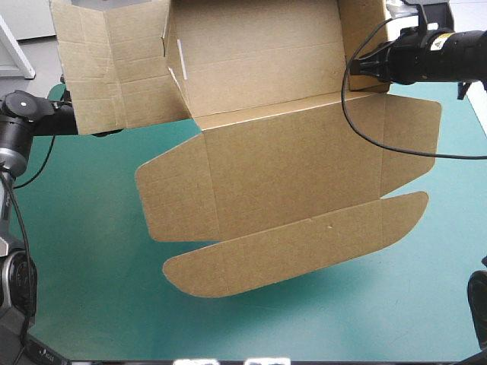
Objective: Fold the box
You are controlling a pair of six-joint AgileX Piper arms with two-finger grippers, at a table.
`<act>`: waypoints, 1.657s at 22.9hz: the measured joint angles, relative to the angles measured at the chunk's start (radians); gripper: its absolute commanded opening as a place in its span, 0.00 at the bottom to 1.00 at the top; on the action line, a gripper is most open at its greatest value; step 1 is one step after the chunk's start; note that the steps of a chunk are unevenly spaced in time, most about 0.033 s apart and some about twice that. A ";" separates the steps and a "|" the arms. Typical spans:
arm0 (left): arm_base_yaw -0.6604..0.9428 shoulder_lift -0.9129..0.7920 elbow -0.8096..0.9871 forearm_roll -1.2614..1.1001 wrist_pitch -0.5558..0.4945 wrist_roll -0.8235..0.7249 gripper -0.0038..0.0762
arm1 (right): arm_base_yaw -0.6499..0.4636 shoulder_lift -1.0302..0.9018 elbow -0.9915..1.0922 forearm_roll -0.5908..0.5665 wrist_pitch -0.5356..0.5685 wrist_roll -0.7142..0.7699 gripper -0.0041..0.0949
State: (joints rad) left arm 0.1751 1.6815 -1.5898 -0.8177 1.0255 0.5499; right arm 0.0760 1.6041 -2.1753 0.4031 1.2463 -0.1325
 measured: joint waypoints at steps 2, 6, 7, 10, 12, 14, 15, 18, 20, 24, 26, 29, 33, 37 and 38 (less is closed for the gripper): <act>0.000 0.000 0.000 -0.049 0.023 0.028 0.04 | 0.000 0.004 0.000 0.026 0.000 -0.007 0.04; 0.000 0.000 0.000 -0.106 0.063 0.055 0.04 | 0.000 0.013 0.000 0.049 0.000 -0.017 0.04; 0.000 0.000 0.000 -0.122 0.076 0.061 0.04 | 0.000 0.017 0.000 0.053 0.000 -0.018 0.04; 0.000 0.000 0.000 -0.173 0.102 0.084 0.04 | 0.012 0.041 0.037 0.056 0.000 -0.020 0.04; 0.000 0.000 0.000 -0.199 0.116 0.097 0.04 | 0.039 0.069 0.064 0.052 0.000 -0.025 0.04; 0.000 0.000 0.000 -0.210 0.128 0.103 0.04 | 0.063 0.099 0.075 0.052 0.000 -0.032 0.04; 0.000 0.000 0.000 -0.213 0.138 0.106 0.04 | 0.069 0.117 0.078 0.053 0.000 -0.034 0.04; 0.000 0.000 0.011 -0.232 0.159 0.114 0.04 | 0.074 0.150 0.079 0.053 0.000 -0.035 0.04; -0.002 0.000 0.039 -0.264 0.163 0.135 0.04 | 0.074 0.169 0.079 0.053 0.000 -0.037 0.04; -0.041 0.000 0.054 -0.285 0.146 0.149 0.04 | 0.074 0.204 0.084 0.052 0.000 -0.039 0.04; -0.063 0.000 0.054 -0.290 0.125 0.150 0.04 | 0.074 0.219 0.086 0.040 -0.001 -0.039 0.04; -0.078 0.000 0.054 -0.294 0.112 0.150 0.04 | 0.074 0.233 0.089 0.032 -0.001 -0.039 0.04; -0.089 0.000 0.055 -0.313 0.104 0.150 0.04 | 0.074 0.255 0.090 0.031 -0.001 -0.039 0.04; -0.090 0.000 0.057 -0.335 0.102 0.153 0.04 | 0.074 0.290 0.091 0.029 -0.001 -0.039 0.04; -0.090 0.000 0.057 -0.335 0.102 0.153 0.04 | 0.074 0.294 0.092 0.029 -0.001 -0.039 0.04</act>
State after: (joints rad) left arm 0.0855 1.6815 -1.5333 -1.1528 1.1278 0.7027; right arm 0.1505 1.8985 -2.0835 0.4324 1.2454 -0.1710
